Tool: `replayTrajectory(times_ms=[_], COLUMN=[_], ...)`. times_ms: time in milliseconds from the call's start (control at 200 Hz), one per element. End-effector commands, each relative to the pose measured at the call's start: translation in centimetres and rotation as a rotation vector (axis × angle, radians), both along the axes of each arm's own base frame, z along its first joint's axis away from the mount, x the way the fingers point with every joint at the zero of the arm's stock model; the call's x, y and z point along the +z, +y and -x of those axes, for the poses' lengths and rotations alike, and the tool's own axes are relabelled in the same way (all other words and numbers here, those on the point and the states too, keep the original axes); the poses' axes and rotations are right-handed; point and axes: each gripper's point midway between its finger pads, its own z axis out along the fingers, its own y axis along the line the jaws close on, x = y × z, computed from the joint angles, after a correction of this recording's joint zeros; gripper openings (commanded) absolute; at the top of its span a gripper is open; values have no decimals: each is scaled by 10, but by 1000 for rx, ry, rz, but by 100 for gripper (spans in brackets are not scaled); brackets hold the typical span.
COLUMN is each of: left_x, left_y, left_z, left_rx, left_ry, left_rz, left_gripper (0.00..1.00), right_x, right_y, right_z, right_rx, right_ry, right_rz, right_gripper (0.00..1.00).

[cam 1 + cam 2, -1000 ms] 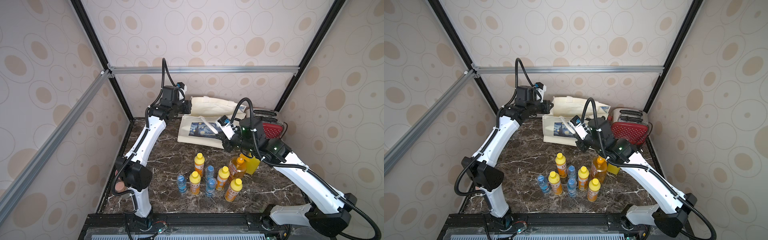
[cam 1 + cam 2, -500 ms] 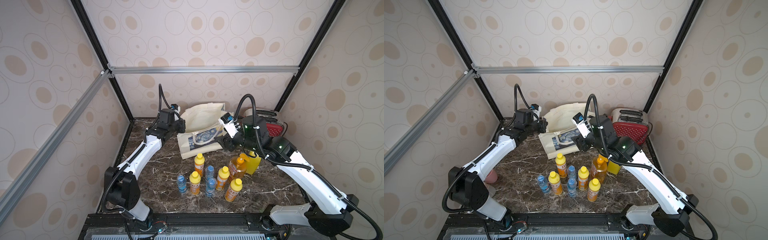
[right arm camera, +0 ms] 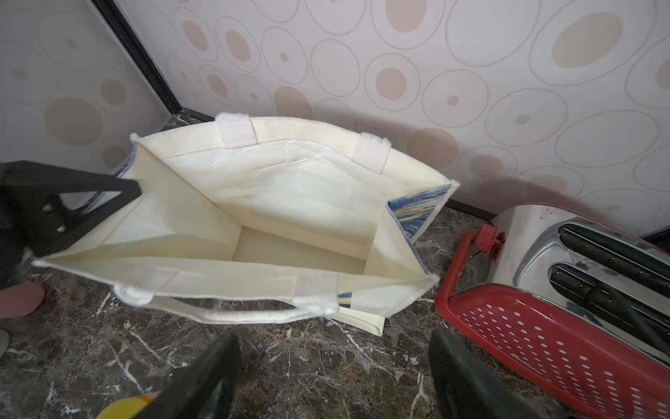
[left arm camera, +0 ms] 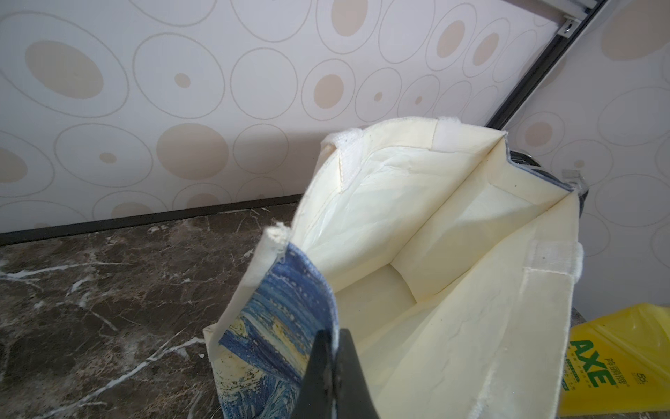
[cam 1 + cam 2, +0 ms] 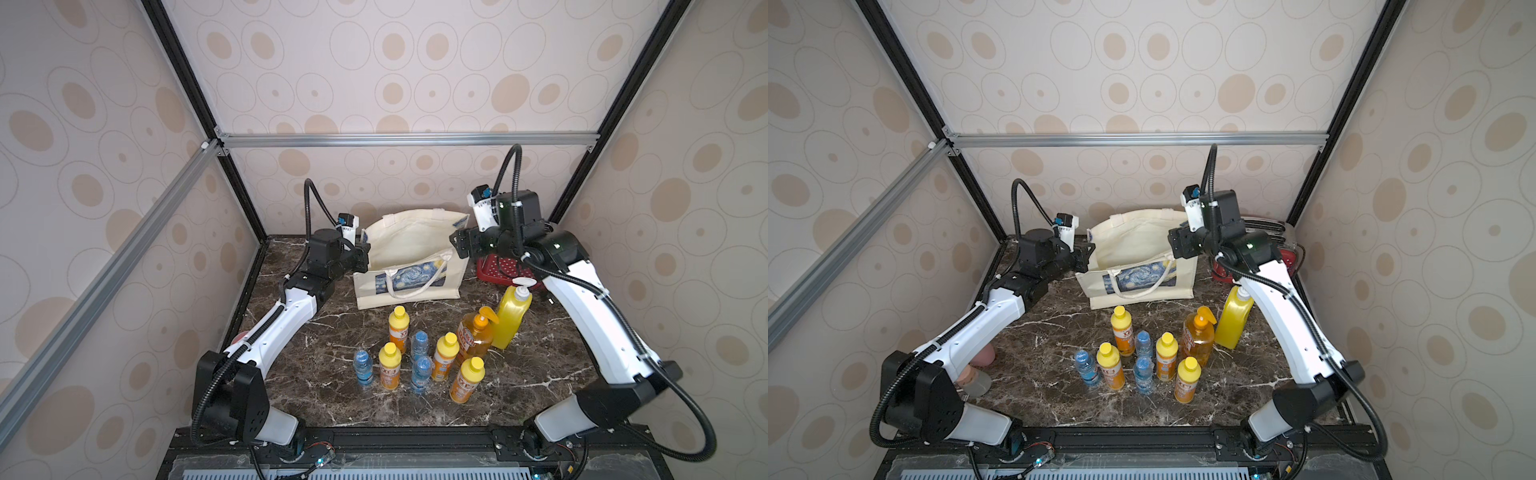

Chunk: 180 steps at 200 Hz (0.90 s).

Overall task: Pack dish soap into the shopping bag
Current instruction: Adjust the shopping bag at the center of the board.

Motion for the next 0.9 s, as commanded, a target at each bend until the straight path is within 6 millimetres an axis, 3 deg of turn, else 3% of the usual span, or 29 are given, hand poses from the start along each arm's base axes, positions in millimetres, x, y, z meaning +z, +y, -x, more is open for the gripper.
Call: replayTrajectory(times_ms=[0, 95, 220, 346, 391, 481, 561, 636, 716, 811, 896], left_x=[33, 26, 24, 28, 30, 30, 24, 16, 12, 8, 6], left_y=[-5, -4, -3, -4, -5, -2, 13, 36, 55, 57, 50], left_z=[6, 6, 6, 7, 6, 4, -4, -12, -18, -21, -25], left_rx=[-48, -46, -41, -47, -48, -25, 71, 187, 254, 248, 217], left_ry=[-137, -126, -123, -129, -129, -116, -59, 20, 93, 155, 204], left_rz=[36, 34, 25, 35, 40, 46, 33, 32, 91, 99, 84], left_gripper=[0, 0, 0, 0, 0, 0, 0, 0, 0, 32, 51], right_x=[-30, -55, -84, -100, -102, -108, -110, -106, -103, -102, -107], right_y=[-8, -17, -25, -22, -21, -26, -39, -51, -56, -50, -44], right_z=[-24, -47, -62, -75, -79, -82, -77, -71, -64, -56, -51], right_rx=[-35, -103, -150, -149, -145, -155, -191, -222, -230, -203, -189], right_ry=[93, 155, 226, 239, 246, 268, 291, 275, 245, 247, 262], right_rz=[88, 150, 183, 184, 173, 179, 191, 182, 158, 109, 79], right_gripper=[86, 88, 88, 78, 70, 41, 22, 10, 3, 1, 1])
